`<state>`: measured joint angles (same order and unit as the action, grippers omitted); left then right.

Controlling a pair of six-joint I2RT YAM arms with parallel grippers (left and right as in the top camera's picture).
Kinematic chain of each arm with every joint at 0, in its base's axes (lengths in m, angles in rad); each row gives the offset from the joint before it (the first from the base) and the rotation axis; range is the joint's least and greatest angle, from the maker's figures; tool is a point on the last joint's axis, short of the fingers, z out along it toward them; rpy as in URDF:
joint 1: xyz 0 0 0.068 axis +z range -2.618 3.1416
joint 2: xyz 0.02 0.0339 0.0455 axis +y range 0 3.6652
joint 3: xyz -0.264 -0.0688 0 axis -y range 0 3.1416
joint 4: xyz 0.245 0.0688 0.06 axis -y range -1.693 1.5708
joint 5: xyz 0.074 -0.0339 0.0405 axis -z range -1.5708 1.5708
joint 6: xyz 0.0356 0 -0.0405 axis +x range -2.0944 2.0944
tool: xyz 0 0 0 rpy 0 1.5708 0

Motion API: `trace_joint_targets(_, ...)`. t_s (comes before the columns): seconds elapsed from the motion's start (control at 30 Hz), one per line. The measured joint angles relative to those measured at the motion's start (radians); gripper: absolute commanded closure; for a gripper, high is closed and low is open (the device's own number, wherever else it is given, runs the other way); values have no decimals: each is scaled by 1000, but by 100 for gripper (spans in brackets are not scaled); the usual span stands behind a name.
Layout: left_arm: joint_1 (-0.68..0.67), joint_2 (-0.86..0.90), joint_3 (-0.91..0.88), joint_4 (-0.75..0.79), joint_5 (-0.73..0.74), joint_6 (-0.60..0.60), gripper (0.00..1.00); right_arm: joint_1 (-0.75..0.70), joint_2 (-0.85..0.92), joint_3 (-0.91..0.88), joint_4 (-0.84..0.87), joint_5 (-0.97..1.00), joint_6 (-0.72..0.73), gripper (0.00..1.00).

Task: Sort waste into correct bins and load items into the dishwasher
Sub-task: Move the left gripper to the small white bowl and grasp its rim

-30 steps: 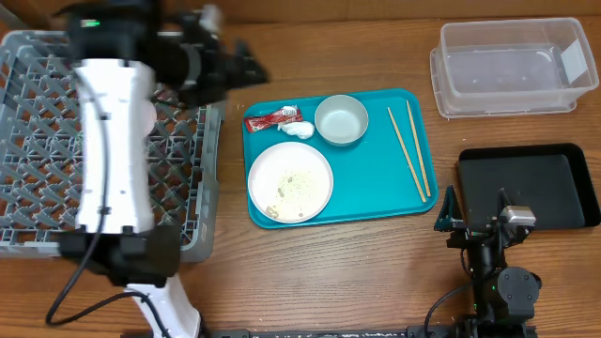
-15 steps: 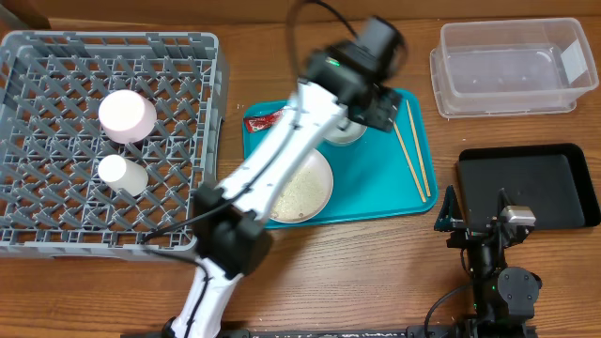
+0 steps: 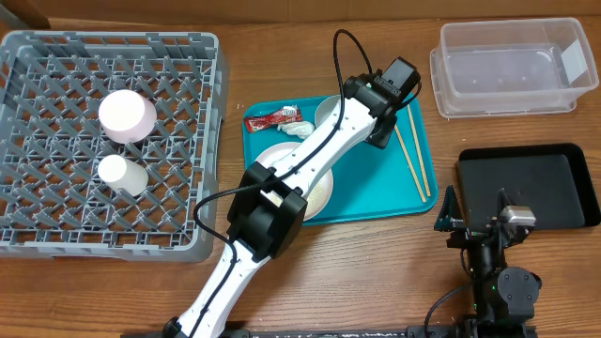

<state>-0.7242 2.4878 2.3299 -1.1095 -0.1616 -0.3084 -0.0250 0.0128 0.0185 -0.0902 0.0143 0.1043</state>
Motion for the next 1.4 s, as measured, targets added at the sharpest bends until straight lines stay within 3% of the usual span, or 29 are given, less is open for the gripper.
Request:
trace_joint_targets(0.07,0,0,0,4,0,0,53,0,0,0,0,0,0,0)
trace_joint_targets(0.5,0,0,-56,26,0,-4,51,0,0,0,0,0,0,0)
trace_joint_targets(0.57,-1,0,-78,26,1,-6,61,0,0,0,0,0,0,0)
trace_joint_targets(0.67,-1,0,-85,29,5,-7,65,0,0,0,0,-1,0,0)
trace_joint_targets(0.77,-1,0,-76,27,12,-8,75,0,0,0,0,0,0,0)
trace_joint_targets(0.87,-1,0,-37,-6,19,-7,96,0,0,0,0,0,0,0)
trace_joint_targets(1.1,-1,0,94,-83,23,-7,96,0,0,0,0,0,0,0)
trace_joint_targets(1.13,-1,0,101,-92,23,-7,93,0,0,0,0,0,0,0)
trace_joint_targets(1.23,-1,0,103,-101,23,-9,59,0,0,0,0,0,0,0)
trace_joint_targets(1.4,-1,0,98,-97,23,-7,43,0,0,0,0,0,0,0)
